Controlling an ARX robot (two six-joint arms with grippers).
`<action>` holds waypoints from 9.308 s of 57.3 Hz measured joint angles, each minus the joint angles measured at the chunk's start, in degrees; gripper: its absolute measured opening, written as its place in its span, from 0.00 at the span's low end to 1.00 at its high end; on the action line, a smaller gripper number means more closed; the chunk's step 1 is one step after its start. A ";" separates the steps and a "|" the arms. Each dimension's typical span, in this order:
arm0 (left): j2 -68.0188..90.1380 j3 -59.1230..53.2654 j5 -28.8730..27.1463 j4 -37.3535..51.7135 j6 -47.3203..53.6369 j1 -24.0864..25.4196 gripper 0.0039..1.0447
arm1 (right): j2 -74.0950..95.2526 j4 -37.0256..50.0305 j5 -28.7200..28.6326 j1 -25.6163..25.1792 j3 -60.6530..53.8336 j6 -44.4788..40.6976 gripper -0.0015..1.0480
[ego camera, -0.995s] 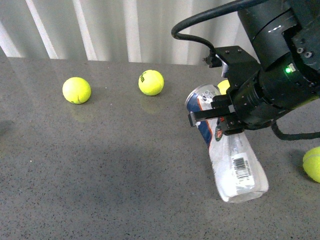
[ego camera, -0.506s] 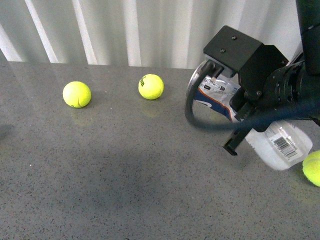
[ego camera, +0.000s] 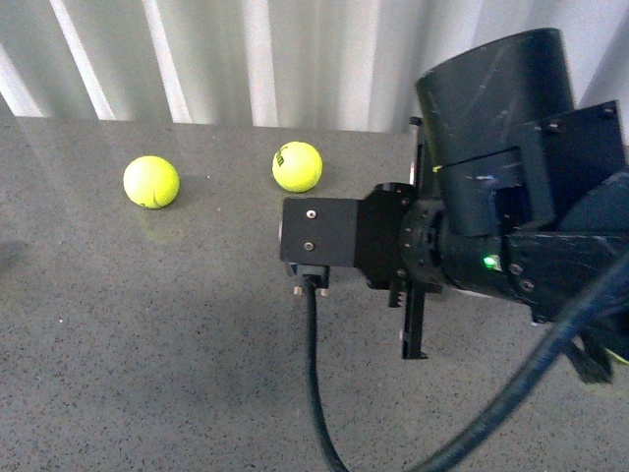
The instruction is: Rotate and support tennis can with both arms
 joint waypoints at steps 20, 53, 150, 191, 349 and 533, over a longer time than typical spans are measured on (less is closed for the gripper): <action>0.00 0.00 0.00 0.00 0.00 0.00 0.94 | 9.66 -4.50 -0.74 3.13 13.03 2.23 0.05; 0.00 0.00 0.00 0.00 0.00 0.00 0.94 | 12.90 -7.58 -0.83 6.43 17.68 6.73 0.14; 0.00 0.00 -0.02 0.00 0.00 0.00 0.94 | -70.03 -4.09 9.25 -35.76 -18.05 50.18 0.93; 0.00 0.00 -0.02 0.00 0.00 0.00 0.94 | -107.71 -30.16 -3.39 -29.16 -41.57 67.60 0.03; 56.68 30.42 20.22 9.53 0.15 5.25 0.94 | -117.20 -29.18 -3.41 -29.09 -50.73 67.76 0.93; 104.54 89.13 18.03 -51.60 54.73 -23.87 0.03 | -117.20 -29.18 -3.39 -29.09 -50.73 67.76 0.93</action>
